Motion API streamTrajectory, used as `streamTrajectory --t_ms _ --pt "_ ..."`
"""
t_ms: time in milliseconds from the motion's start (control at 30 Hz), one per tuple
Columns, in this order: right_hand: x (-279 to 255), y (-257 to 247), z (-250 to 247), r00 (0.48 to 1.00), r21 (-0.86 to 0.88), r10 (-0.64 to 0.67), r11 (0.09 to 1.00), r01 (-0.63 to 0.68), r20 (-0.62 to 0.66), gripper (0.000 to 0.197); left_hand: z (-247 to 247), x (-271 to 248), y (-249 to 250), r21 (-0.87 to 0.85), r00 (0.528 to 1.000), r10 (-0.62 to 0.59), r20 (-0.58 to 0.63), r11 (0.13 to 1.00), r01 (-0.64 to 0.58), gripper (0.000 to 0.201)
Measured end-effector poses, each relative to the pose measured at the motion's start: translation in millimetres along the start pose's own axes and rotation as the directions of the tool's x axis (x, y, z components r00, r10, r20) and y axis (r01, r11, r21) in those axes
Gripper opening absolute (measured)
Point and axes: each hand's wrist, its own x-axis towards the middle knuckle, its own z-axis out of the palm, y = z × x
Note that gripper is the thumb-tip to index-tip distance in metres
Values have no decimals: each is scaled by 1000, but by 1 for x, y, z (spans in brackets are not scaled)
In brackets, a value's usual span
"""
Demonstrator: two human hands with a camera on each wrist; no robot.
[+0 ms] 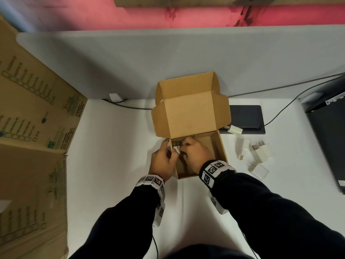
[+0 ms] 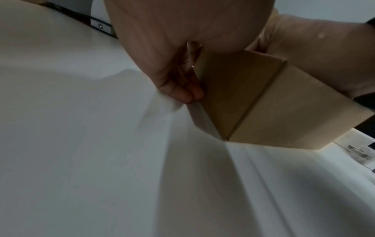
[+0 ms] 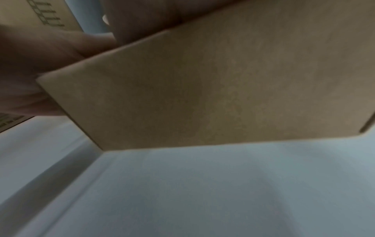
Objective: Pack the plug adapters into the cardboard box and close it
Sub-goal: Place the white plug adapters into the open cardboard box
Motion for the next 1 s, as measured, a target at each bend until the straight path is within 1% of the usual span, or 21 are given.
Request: streamTrajectory --t_ms 100,200,267,300,333,367,400,433,467,500,533,566,600,633,666,733,800,866,900,933,1000 --pt "-3 -2 -2 1000 9 22 1000 -22 -19 27 0 3 6 -23 999 -34 -23 999 34 34" --pt "-10 -2 -9 996 56 62 997 -58 -63 23 3 12 17 0 992 -116 -45 993 117 28" --pt "-19 1 -18 989 101 69 993 -55 -131 17 4 18 23 59 987 -163 -20 985 163 28" --pt "-26 7 -22 979 121 73 991 -50 -191 16 5 20 24 84 984 -180 3 980 179 29" --pt "-33 13 -27 956 137 77 990 -40 -282 17 6 21 25 96 981 -195 21 977 192 31" --pt "-40 22 -31 919 155 100 987 -43 -382 18 6 22 24 95 979 -201 35 976 197 31" --pt "-48 32 -37 867 177 150 982 -73 -475 18 7 22 24 89 979 -199 49 977 194 32" --pt "-55 43 -42 809 205 228 969 -136 -542 17 7 22 23 89 980 -191 63 979 185 32" --pt "-62 55 -47 755 242 332 942 -233 -565 18 7 21 23 94 981 -181 74 980 174 33" --pt "-67 66 -52 717 272 452 892 -361 -531 23 7 21 23 98 982 -174 78 981 166 34" --pt "-70 76 -56 690 268 571 820 -506 -444 30 6 21 23 100 982 -170 80 982 162 34" --pt "-73 83 -59 666 221 667 742 -633 -334 37 6 20 24 96 983 -167 82 983 159 34" --pt "-76 87 -60 646 159 726 684 -712 -235 44 7 19 24 88 982 -167 83 983 160 34" --pt "-76 89 -60 636 114 753 656 -746 -169 48 7 18 24 81 982 -170 84 983 163 33" --pt "-77 89 -59 636 93 758 650 -754 -143 49 7 17 25 78 980 -177 87 982 171 31" --pt "-77 90 -56 639 93 757 652 -752 -139 48 7 14 24 67 977 -189 96 981 183 28" --pt "-78 90 -54 628 128 761 647 -752 -159 45 7 12 23 63 976 -196 98 980 190 27" --pt "-80 90 -54 627 258 740 672 -694 -243 40 8 13 23 58 974 -203 103 978 198 26" --pt "-81 88 -55 643 346 695 719 -603 -323 37 8 13 23 54 973 -206 107 978 202 26" --pt "-83 84 -57 662 411 622 780 -472 -419 33 8 14 23 53 972 -210 110 977 205 25" --pt "-84 69 -61 676 444 471 866 -232 -566 25 8 14 22 52 971 -209 112 977 205 26"
